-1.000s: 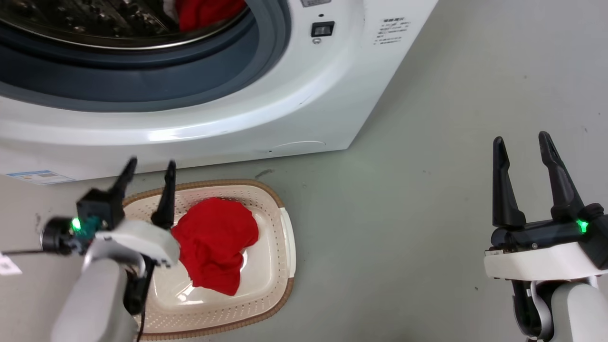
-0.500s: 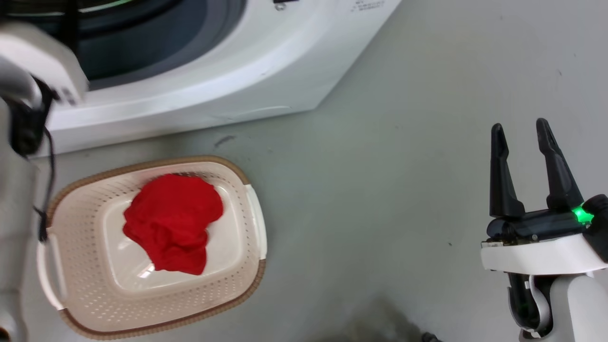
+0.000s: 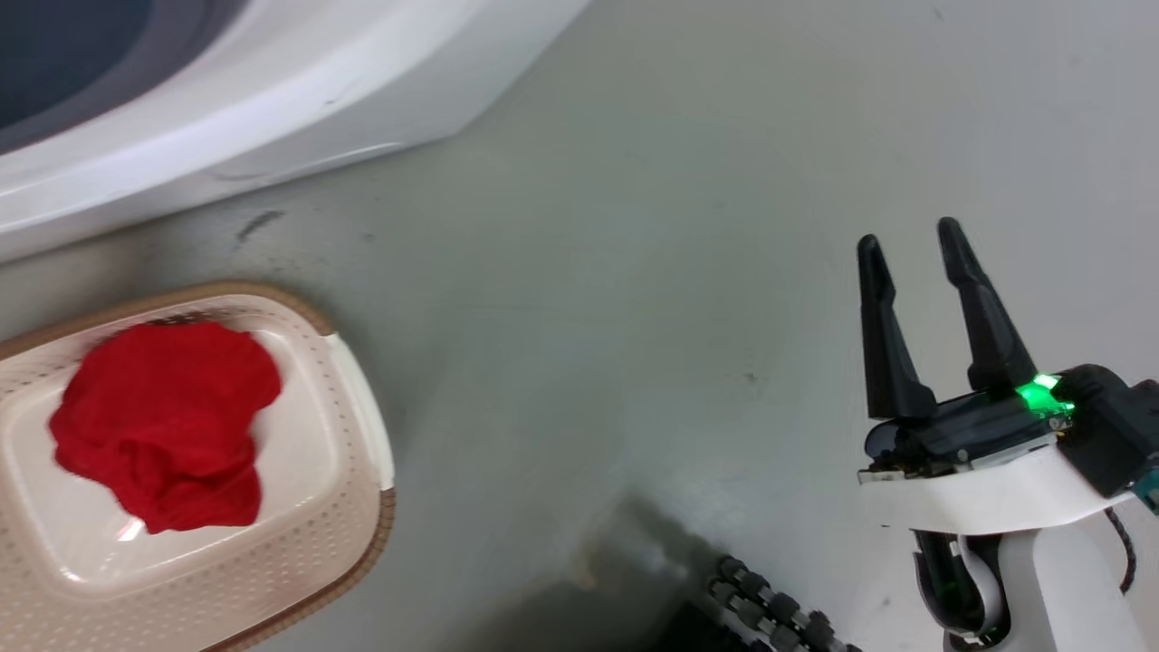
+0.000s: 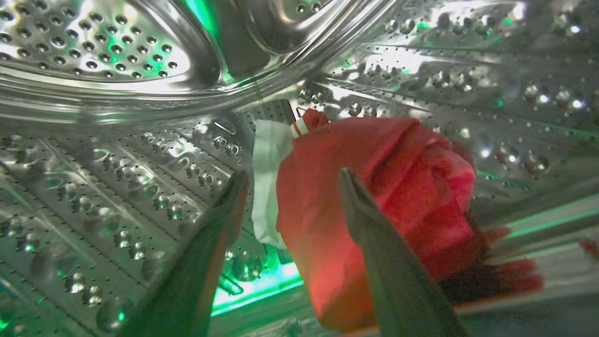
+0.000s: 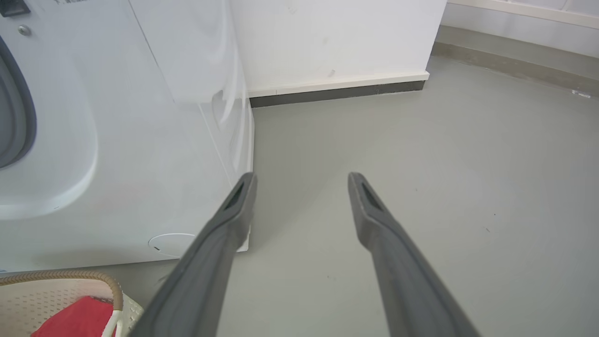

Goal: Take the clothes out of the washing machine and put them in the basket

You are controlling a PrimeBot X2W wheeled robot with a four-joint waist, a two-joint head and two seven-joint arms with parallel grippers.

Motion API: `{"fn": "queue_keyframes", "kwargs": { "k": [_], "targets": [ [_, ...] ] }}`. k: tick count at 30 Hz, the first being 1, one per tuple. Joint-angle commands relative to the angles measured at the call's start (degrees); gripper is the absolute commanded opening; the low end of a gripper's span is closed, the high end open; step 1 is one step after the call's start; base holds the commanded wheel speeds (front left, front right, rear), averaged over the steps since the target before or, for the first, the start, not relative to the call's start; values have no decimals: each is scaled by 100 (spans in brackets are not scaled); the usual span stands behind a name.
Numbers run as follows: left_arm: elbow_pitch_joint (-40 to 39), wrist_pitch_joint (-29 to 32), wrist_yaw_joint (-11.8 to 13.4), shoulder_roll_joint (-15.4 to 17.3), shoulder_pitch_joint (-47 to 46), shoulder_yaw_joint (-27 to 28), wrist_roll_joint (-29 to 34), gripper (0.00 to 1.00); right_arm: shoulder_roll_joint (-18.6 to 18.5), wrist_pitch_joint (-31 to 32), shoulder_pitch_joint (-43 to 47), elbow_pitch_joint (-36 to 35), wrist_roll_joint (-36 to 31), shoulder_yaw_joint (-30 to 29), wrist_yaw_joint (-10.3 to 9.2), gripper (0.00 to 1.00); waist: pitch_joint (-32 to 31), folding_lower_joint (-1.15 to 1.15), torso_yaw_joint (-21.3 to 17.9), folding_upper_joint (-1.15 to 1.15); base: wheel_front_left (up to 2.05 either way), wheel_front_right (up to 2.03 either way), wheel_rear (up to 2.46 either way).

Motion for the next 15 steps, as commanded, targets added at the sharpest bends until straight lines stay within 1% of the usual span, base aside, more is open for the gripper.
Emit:
{"fn": "queue_keyframes", "kwargs": {
  "k": [1, 6, 8, 12, 15],
  "targets": [
    [150, 83, -3, 25, -217, -20, 35, 100, 11, -12, -69, -54, 54, 51, -5, 100, 261, -1, -286, 0, 0, 0, 0],
    [721, 360, 100, -103, -837, -59, 41, 100, 11, -12, 159, -164, 101, 27, -4, 100, 376, -1, -286, 0, 0, 0, 0],
    [959, 448, 152, -158, -950, -90, 67, 100, 12, -12, 185, -206, 87, 12, -4, 100, 410, -1, -278, 0, 0, 0, 0],
    [1377, 680, 161, -266, -1096, -201, 75, 100, 11, -12, 245, -251, 85, -31, -4, 100, 465, -1, -254, 0, 0, 0, 0],
    [1576, 757, 137, -254, -1155, -281, 111, 100, 11, -12, 226, -279, 51, -10, -4, 100, 483, -1, -244, 0, 0, 0, 0]
  ]
}}
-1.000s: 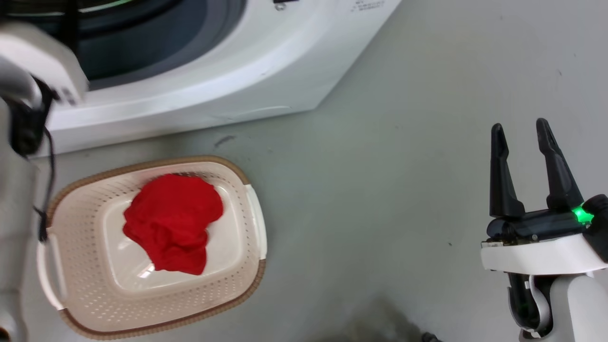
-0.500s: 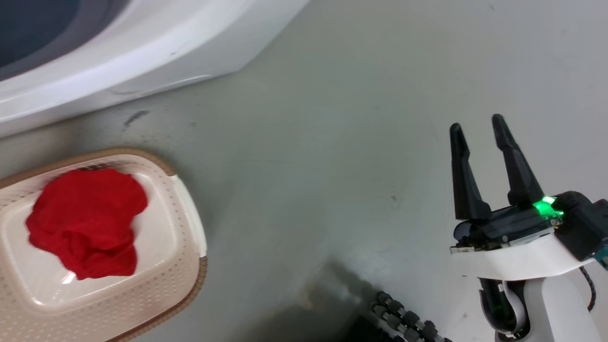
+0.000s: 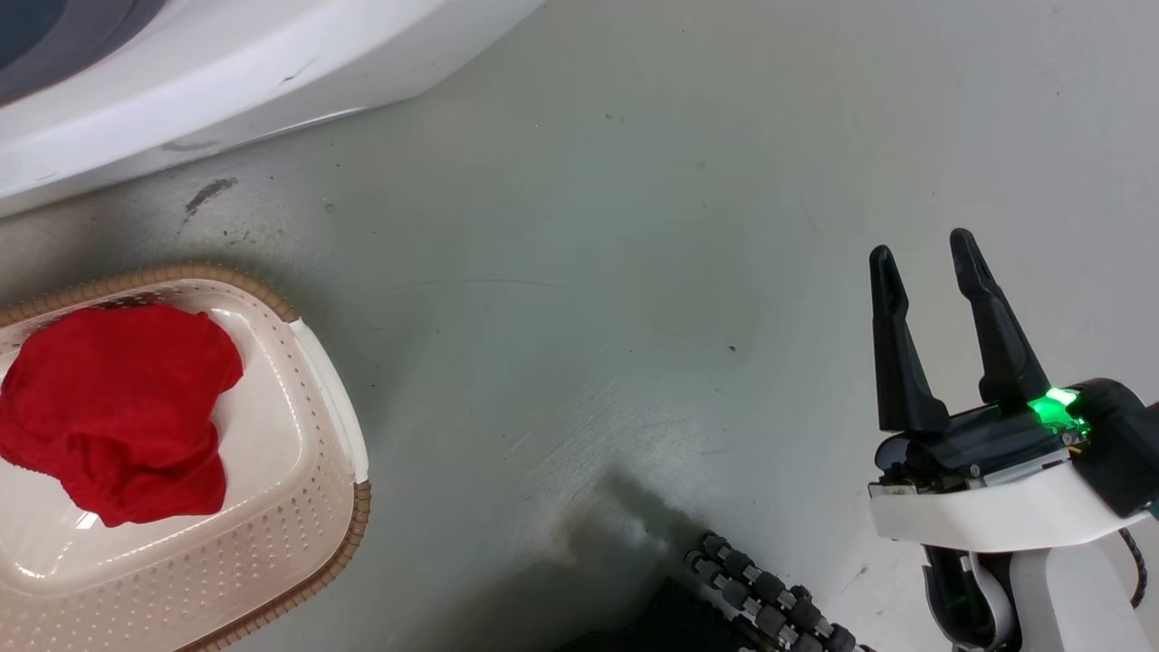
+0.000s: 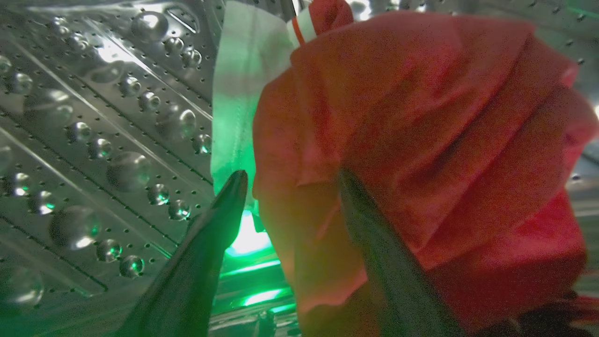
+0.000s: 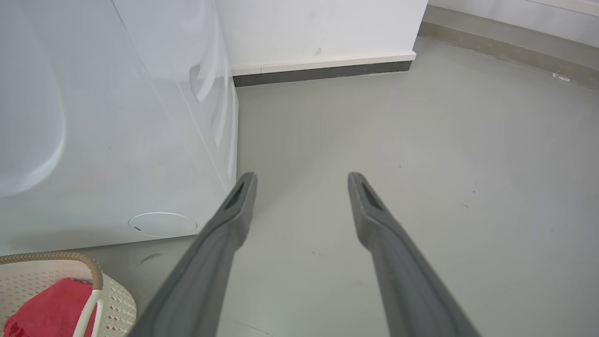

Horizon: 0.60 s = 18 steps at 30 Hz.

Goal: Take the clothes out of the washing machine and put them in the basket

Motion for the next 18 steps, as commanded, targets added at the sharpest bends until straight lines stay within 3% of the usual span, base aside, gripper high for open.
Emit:
{"fn": "queue_keyframes", "kwargs": {
  "k": [1, 5, 6, 7, 18],
  "targets": [
    [90, 25, -12, 6, -98, -35, 27, 100, 9, -12, 7, -54, 3, 6, -4, 100, 6, -1, 5, 0, 0, 0, 0],
    [325, 223, -62, -71, -116, -127, -58, 100, 9, -12, 31, -112, 27, 12, -4, 100, 39, -1, 20, 0, 0, 0, 0],
    [342, 227, -82, -74, -145, -159, -68, 45, 9, -12, 41, -124, 26, 20, -4, 100, 49, -1, 25, 0, 0, 0, 0],
    [357, 230, -90, -80, -159, -190, -84, 0, 9, -12, 44, -134, 21, 23, -4, 100, 61, -1, 30, 0, 0, 0, 0],
    [401, -293, -135, 72, -399, -450, -184, 0, 9, -12, -170, -105, -5, 61, -4, 100, 84, -1, 41, 0, 0, 0, 0]
  ]
}}
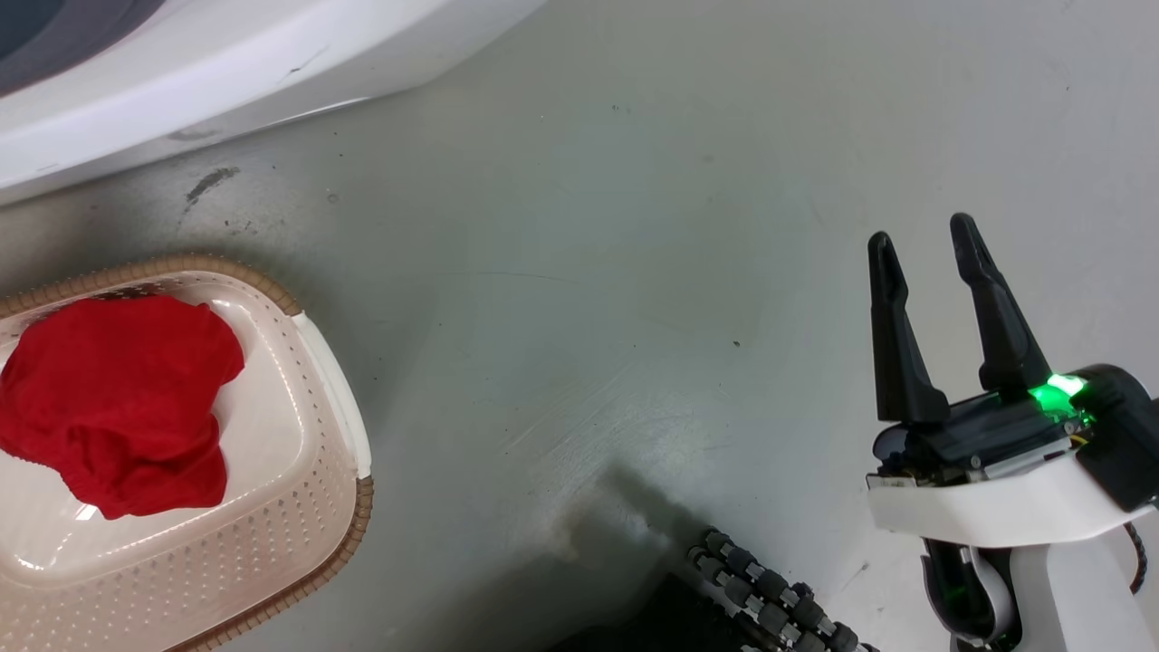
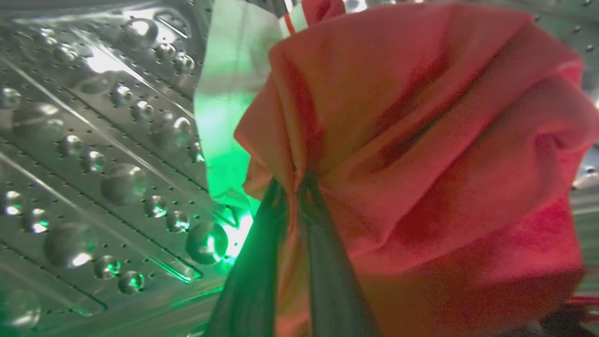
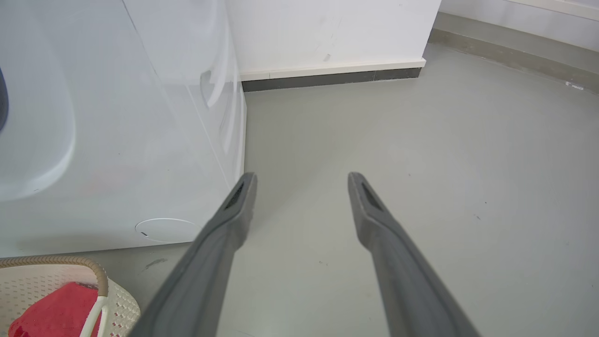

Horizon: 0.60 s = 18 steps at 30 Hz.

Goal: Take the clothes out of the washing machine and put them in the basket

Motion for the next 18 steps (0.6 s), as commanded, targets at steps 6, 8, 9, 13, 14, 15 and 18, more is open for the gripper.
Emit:
{"fn": "queue_keyframes", "kwargs": {
  "k": [6, 8, 9, 13, 14, 15, 18],
  "targets": [
    [-85, -465, -4, 157, -43, -199, -82, 0, 9, -12, -252, 76, 19, 35, -4, 100, -106, -1, -18, 0, 0, 0, 0],
    [-191, -673, -5, 229, 34, -364, -45, 0, 9, -12, -315, 97, 16, 15, -4, 100, -161, -1, -8, 0, 0, 0, 0],
    [-233, -786, -5, 224, 140, -468, -56, 0, 8, -12, -331, 122, 2, -24, -5, 100, -216, -1, 31, 0, 0, 0, 0],
    [-319, -1534, -5, 197, 623, -648, -407, 0, 7, -12, -367, 204, -229, -226, -4, 100, -636, -1, 334, 0, 0, 0, 0],
    [-329, -1661, -6, 163, 767, -709, -444, 0, 7, -12, -360, 218, -282, -276, -4, 100, -721, -1, 395, 0, 0, 0, 0],
    [-335, -1776, -6, 140, 892, -743, -510, 0, 7, -12, -345, 232, -327, -325, -4, 100, -808, -1, 457, 0, 0, 0, 0],
    [-390, -2151, -6, 92, 1225, -786, -744, 0, 6, -12, -264, 270, -456, -450, -4, 100, -1070, -1, 646, 0, 0, 0, 0]
  ]
}}
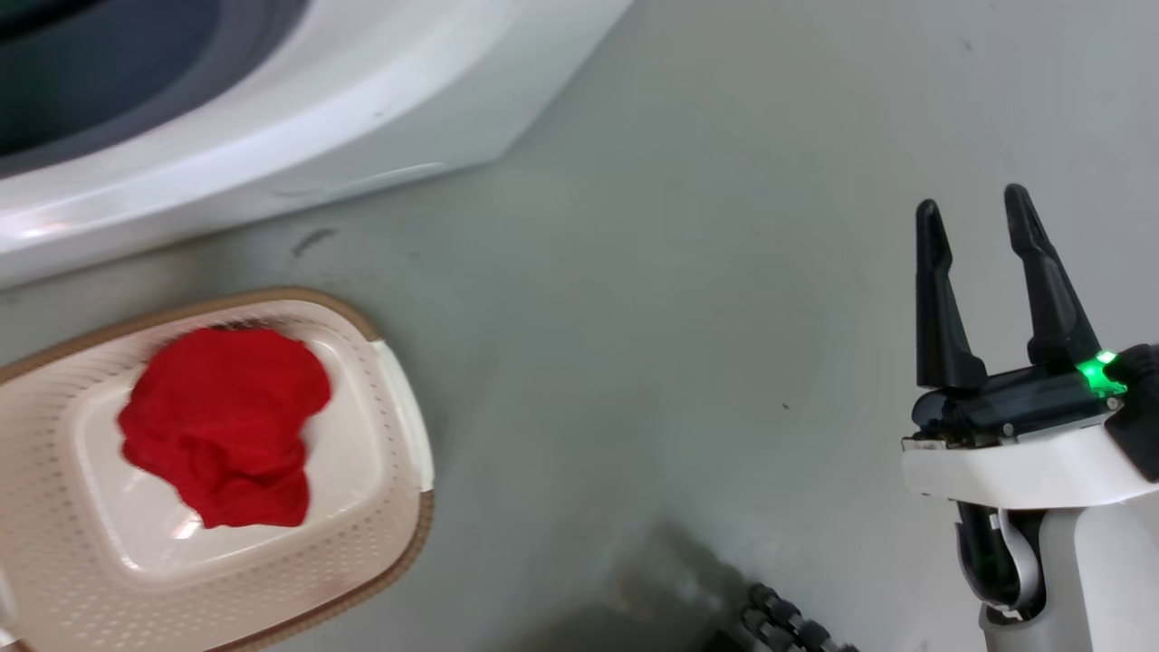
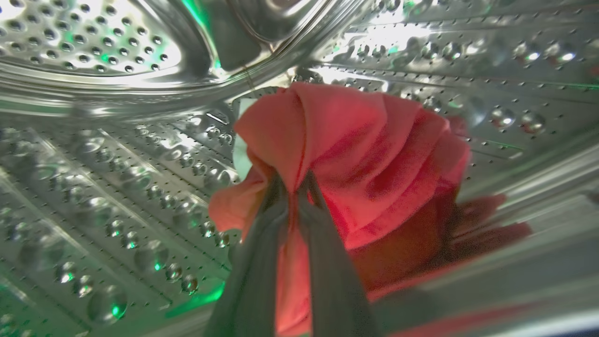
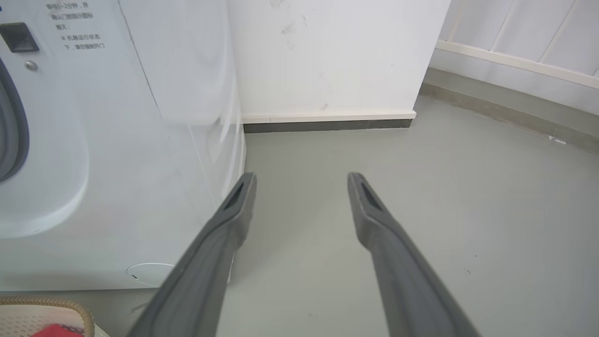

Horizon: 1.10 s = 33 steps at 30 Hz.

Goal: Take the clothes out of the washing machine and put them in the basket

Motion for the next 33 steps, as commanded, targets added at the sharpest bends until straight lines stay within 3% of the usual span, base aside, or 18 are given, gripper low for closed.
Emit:
{"fn": "queue_keyframes", "kwargs": {
  "k": [1, 9, 17, 24, 33],
  "targets": [
    [-45, -144, -4, 3, 123, -14, -56, 0, 3, -12, 63, 26, -56, -50, -5, 100, -301, 0, 277, 0, 0, 0, 0],
    [-242, -1265, -1, -259, 1160, -38, -309, 0, 3, -12, 249, 131, -359, -269, -5, 100, -1001, 0, 771, 0, 0, 0, 0],
    [-692, -2197, 201, -481, 2072, -106, -301, 0, 0, -12, 423, 231, -582, -304, -5, 100, -1653, 0, 1120, 0, 0, 0, 0],
    [-1489, -2581, 584, -506, 2721, -65, -188, 0, 1, -12, 551, 282, -659, -394, -5, 100, -2060, 0, 1353, 0, 0, 0, 0],
    [-3441, -2659, 1258, -273, 3925, 75, 254, 0, 1, -11, 642, 338, -762, -492, -5, 100, -2381, 0, 1586, 0, 0, 0, 0]
  ]
}}
